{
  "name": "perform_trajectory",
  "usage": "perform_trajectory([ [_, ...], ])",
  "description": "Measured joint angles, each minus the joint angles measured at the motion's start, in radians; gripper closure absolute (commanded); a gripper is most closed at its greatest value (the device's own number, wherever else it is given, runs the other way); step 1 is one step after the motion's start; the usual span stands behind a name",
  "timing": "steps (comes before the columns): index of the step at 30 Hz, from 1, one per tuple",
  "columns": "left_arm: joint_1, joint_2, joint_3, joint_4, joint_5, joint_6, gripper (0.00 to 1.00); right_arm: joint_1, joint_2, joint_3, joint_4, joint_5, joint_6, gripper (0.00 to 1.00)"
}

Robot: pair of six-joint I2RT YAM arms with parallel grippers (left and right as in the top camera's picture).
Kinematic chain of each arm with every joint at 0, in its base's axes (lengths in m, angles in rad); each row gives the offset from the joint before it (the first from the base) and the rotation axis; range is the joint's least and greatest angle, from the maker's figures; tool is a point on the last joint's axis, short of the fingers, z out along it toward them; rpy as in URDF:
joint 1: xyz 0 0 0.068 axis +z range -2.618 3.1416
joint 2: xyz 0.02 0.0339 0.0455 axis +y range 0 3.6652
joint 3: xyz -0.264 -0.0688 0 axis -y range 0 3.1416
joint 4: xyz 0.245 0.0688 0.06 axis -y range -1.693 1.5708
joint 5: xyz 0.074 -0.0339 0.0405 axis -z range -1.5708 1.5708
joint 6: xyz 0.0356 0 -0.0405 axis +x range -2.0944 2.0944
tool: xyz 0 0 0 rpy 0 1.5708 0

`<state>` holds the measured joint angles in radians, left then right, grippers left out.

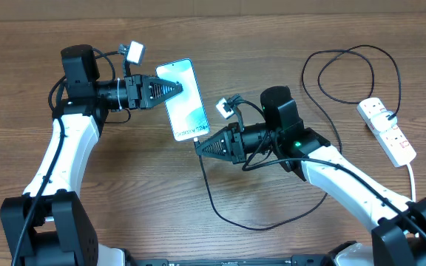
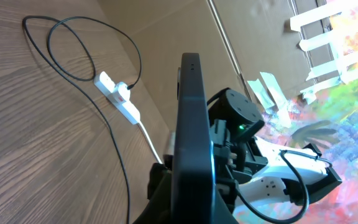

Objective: Plug charger to phone and switch on socket

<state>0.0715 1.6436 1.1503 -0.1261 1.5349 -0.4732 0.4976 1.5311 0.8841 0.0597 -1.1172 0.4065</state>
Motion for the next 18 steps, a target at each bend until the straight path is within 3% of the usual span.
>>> perform_trajectory([
  [18, 0.0, 0.0, 0.0, 0.001, 0.0, -0.004, 0.96, -0.001, 0.011, 0.0, 0.037, -0.018, 0.001, 0.96],
])
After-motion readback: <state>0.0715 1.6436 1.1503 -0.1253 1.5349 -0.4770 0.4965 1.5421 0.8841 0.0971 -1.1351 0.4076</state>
